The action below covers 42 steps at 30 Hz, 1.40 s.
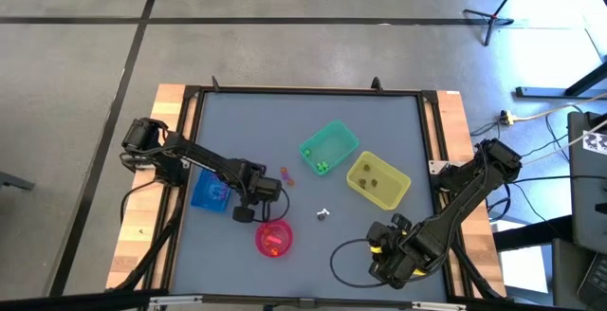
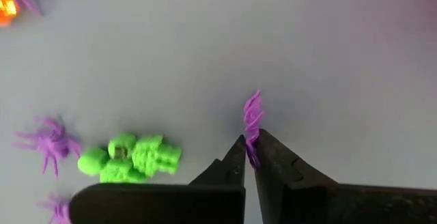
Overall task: Sort Halloween decoration
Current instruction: Put the violet spider toy into the blue bin
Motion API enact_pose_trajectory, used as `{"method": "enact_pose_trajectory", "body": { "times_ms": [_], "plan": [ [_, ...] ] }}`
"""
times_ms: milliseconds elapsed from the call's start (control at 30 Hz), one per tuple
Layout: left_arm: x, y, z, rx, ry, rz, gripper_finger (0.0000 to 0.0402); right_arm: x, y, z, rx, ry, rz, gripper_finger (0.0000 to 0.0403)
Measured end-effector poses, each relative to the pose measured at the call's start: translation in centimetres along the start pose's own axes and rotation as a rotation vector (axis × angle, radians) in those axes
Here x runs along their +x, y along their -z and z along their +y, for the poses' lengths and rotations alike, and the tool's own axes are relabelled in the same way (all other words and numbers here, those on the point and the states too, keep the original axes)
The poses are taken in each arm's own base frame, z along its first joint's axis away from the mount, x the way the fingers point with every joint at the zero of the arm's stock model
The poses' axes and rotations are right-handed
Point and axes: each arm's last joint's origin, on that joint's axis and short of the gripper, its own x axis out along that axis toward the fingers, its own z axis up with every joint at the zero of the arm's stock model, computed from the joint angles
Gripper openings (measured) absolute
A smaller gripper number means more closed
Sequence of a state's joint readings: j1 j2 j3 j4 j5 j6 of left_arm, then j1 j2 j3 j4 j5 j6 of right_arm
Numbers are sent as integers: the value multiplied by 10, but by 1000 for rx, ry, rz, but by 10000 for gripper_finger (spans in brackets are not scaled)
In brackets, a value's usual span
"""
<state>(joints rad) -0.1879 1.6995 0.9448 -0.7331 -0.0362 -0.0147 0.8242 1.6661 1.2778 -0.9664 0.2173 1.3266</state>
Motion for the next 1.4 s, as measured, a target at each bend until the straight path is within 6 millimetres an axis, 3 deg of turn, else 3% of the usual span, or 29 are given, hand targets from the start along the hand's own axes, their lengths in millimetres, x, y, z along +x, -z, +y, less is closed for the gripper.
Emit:
{"method": "enact_pose_trajectory", "body": {
  "times_ms": [400, 633, 767, 1067, 1400],
  "plan": [
    [-36, -6, 1, 34, 5, 150, 0, 0, 0, 0, 0, 0, 0, 172],
    [-55, 12, 2, 103, 32, 299, 0, 0, 0, 0, 0, 0, -2, 172],
    [-74, 22, 2, 97, 44, 269, 0, 0, 0, 0, 0, 2, -9, 172],
    [-107, 48, 4, -97, -8, 269, 0, 0, -3, 4, 12, -27, -70, 172],
    [-113, 60, 2, -279, -140, 351, 1, -2, -12, 12, 56, -69, -322, 172]
  ]
}}
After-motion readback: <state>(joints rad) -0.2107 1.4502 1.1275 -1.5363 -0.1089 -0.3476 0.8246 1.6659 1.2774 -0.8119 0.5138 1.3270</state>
